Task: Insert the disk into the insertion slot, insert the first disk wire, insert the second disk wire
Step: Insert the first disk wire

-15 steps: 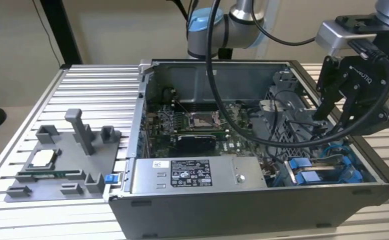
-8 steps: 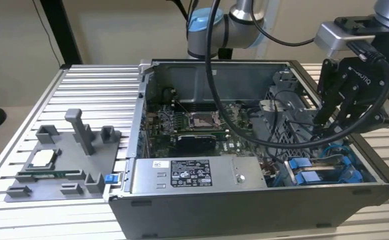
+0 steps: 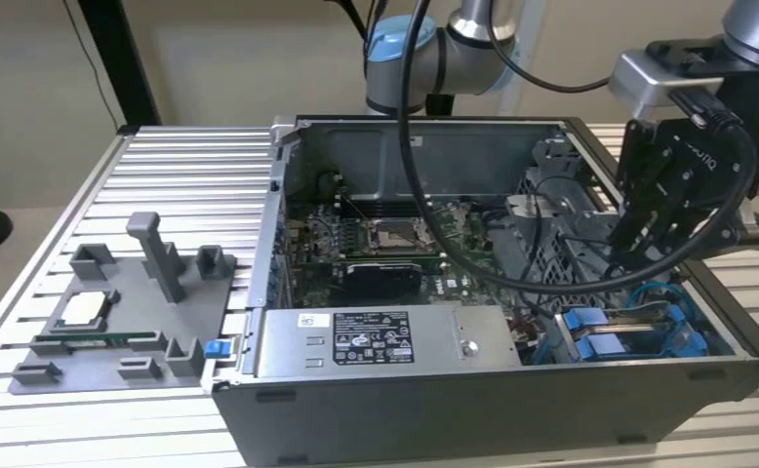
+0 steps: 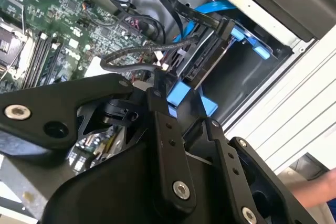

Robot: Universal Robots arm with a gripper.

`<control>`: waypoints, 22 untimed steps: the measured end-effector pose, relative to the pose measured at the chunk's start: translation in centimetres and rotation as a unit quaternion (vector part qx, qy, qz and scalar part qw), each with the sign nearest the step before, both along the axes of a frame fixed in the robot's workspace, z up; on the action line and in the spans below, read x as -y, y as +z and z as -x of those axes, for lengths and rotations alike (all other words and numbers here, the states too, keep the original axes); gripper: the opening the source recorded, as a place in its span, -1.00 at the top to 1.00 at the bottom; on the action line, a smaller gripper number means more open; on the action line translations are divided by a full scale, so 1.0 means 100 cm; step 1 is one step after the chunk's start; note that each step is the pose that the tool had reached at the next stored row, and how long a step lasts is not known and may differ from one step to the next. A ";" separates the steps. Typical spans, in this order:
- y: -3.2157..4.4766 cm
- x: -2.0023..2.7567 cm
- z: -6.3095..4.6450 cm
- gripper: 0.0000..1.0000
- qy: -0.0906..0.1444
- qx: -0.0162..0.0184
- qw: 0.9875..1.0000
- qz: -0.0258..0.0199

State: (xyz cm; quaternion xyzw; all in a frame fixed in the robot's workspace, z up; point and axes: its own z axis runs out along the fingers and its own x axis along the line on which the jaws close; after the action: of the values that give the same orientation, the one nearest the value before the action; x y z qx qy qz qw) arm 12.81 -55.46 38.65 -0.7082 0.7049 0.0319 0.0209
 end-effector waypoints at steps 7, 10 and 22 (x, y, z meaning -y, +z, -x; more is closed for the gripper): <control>-0.0019 -0.0004 0.002 -1.00 0.000 0.001 1.000 0.000; -0.0024 -0.0004 0.004 -1.00 0.000 0.002 1.000 -0.001; -0.0047 -0.0004 0.006 -1.00 0.000 0.017 1.000 -0.010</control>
State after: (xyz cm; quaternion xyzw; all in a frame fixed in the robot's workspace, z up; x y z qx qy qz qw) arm 12.22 -55.42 38.18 -0.7084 0.7041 0.0269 0.0401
